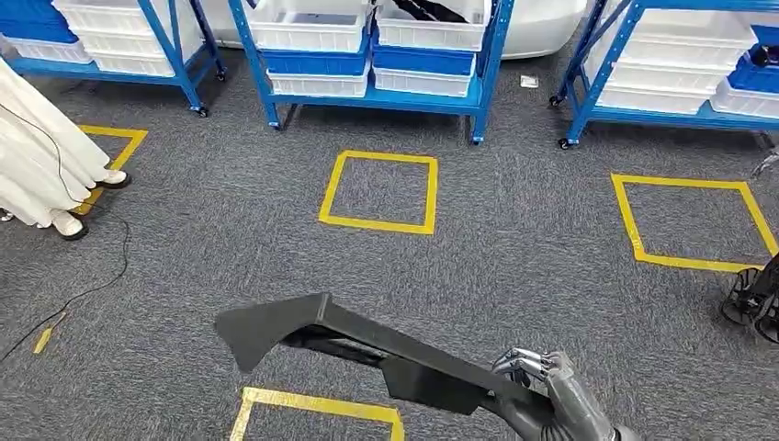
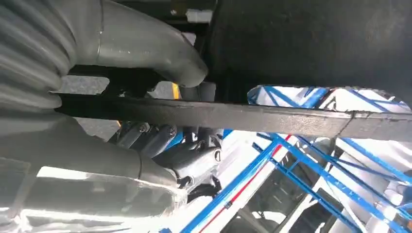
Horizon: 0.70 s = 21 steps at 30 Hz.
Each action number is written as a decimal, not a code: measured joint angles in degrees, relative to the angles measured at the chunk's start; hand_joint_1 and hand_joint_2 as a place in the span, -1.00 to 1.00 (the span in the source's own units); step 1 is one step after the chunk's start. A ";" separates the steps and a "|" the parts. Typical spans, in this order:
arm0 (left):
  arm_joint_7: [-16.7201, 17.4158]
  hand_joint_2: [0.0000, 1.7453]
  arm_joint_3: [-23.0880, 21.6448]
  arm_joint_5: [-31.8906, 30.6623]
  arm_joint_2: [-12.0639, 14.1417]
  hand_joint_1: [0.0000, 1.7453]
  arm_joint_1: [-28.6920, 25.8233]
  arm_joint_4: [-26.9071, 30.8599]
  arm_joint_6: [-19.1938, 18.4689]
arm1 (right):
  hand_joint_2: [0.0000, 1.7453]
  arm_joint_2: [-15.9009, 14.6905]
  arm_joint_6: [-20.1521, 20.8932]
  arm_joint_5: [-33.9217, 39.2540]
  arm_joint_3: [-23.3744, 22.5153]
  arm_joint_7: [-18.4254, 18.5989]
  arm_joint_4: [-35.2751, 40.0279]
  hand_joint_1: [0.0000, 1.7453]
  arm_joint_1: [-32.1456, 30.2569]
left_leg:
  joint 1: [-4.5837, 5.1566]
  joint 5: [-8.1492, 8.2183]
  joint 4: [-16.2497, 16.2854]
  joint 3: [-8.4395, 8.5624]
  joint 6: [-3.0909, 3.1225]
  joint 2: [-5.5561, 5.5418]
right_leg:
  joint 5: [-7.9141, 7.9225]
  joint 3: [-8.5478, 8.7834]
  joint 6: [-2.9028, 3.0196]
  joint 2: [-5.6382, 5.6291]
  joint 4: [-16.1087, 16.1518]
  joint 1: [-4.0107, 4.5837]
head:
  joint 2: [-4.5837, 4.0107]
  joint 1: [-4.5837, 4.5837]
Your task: Take the parts from the cabinet and place them on the table.
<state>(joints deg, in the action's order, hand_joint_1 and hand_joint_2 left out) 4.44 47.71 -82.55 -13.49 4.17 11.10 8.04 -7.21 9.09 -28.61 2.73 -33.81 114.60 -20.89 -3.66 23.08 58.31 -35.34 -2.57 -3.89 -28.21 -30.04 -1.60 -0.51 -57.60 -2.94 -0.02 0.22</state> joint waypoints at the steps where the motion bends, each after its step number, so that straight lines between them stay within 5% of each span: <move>1: 0.02 -1.00 0.00 0.00 0.02 -1.00 0.00 0.00 0.00 | 1.00 0.09 0.00 0.00 -0.02 -0.04 0.26 1.00 -0.20 | 0.32 1.87 2.21 -0.94 0.33 2.16 | 0.10 -0.03 0.34 0.29 0.00 0.31 | 0.00 0.15; 3: 0.00 -1.00 0.00 0.00 0.02 -1.00 0.13 0.00 0.00 | 1.00 0.20 0.00 0.00 -0.09 -0.11 0.46 1.00 -0.56 | 0.80 7.08 11.44 -4.89 0.81 3.52 | 0.13 -0.23 1.13 1.38 -0.01 1.22 | 0.00 0.26; 5: 0.02 -1.00 0.00 -0.02 0.04 -1.00 0.08 0.00 0.00 | 1.00 0.35 0.00 -0.09 -0.09 -0.13 0.46 1.00 -0.72 | 1.36 9.45 17.81 -7.42 1.43 3.60 | 0.07 -0.40 1.65 2.58 -0.04 2.13 | 0.00 0.26; 6: 0.00 -1.00 0.00 -0.06 0.04 -1.00 0.03 0.00 0.00 | 1.00 0.44 0.00 -0.11 -0.11 -0.17 0.48 1.00 -0.76 | 1.63 8.92 17.40 -6.92 1.86 3.61 | 0.08 -0.40 1.79 3.10 -0.03 2.57 | 0.00 0.28; 8: 0.00 -1.00 0.00 -0.11 0.04 -1.00 0.05 0.00 0.00 | 1.00 0.57 0.00 -0.22 -0.11 -0.24 0.66 1.00 -0.89 | 2.57 5.51 10.25 -2.57 3.50 4.03 | -0.01 -0.29 2.09 4.25 -0.02 3.41 | 0.00 0.30; 9: 0.00 -1.00 0.00 -0.20 0.06 -1.00 0.09 0.02 0.00 | 1.00 0.66 0.00 -0.30 -0.11 -0.31 0.85 1.00 -0.93 | 3.41 3.54 4.39 1.02 4.98 5.63 | -0.10 -0.13 2.24 4.92 0.00 3.83 | 0.00 0.30; 10: 0.00 -1.00 0.00 -0.31 0.42 -1.00 0.20 0.09 0.00 | 1.00 0.83 0.00 -0.48 -0.13 -0.35 0.96 1.00 -0.97 | 3.85 4.35 3.12 1.78 6.17 8.07 | -0.12 0.01 2.25 5.38 0.07 3.69 | 0.00 0.04; 11: 0.00 -1.00 -0.02 -0.55 0.40 -1.00 0.23 0.07 -0.07 | 1.00 0.94 -0.02 -0.72 -0.18 -0.44 1.14 1.00 -1.11 | 4.18 3.76 2.59 1.78 6.36 8.42 | -0.13 0.00 2.22 5.77 0.11 4.25 | 0.00 -0.66; 14: 0.00 -1.00 -0.09 -1.24 0.35 -1.00 0.25 0.07 -0.13 | 1.00 1.22 -0.04 -1.31 -0.28 -0.48 1.74 1.00 -1.26 | 4.79 3.08 1.52 1.57 6.79 6.59 | 0.10 0.24 1.84 7.68 0.66 3.81 | 0.00 -0.09; 15: -0.02 -1.00 -0.13 -1.29 0.26 -1.00 0.22 0.07 -0.13 | 1.00 1.22 -0.04 -1.36 -0.28 -0.50 2.16 1.00 -1.36 | 3.57 1.92 -0.29 2.52 6.58 5.67 | -0.33 0.19 1.58 7.30 0.36 4.52 | 0.00 -0.13; 17: -0.13 -1.00 -0.24 -1.55 0.26 -1.00 0.37 0.07 -0.07 | 1.00 1.27 -0.04 -1.44 -0.42 -0.68 2.47 1.00 -1.58 | 3.43 0.99 -1.21 2.62 6.61 4.64 | -2.77 -1.74 1.69 2.19 -3.65 3.55 | 0.00 -0.02; 18: -0.31 -1.00 -0.31 -1.73 0.26 -1.00 0.60 0.07 0.02 | 1.00 1.25 -0.04 -1.59 -0.48 -0.72 2.53 1.00 -1.80 | 3.30 0.70 -1.28 2.24 6.52 3.80 | -4.75 -3.94 1.70 1.11 -8.24 3.25 | 0.00 -0.20; 20: -0.42 -1.00 -0.57 -1.90 0.22 -1.00 0.60 0.07 0.02 | 1.00 1.25 -0.04 -1.99 -0.48 -0.87 2.56 1.00 -2.29 | 3.19 0.34 -1.23 1.57 6.07 2.10 | -7.46 -8.10 1.02 0.73 -16.62 2.54 | 0.00 -0.20; 21: -0.44 -1.00 -0.63 -2.01 0.22 -1.00 0.47 0.07 0.02 | 1.00 1.27 -0.04 -2.03 -0.46 -1.09 2.56 1.00 -2.35 | 3.13 0.17 -1.22 1.41 5.82 1.30 | -7.15 -8.48 0.35 0.72 -17.16 2.20 | 0.00 -0.13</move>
<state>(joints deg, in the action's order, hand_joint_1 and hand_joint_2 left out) 4.00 47.08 -84.57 -13.27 4.65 11.17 8.07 -5.95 9.05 -30.64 2.27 -34.91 117.15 -23.24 -0.54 23.25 57.09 -33.93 3.25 -2.59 -35.36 -38.52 -1.25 0.21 -74.76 -0.74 -0.02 0.09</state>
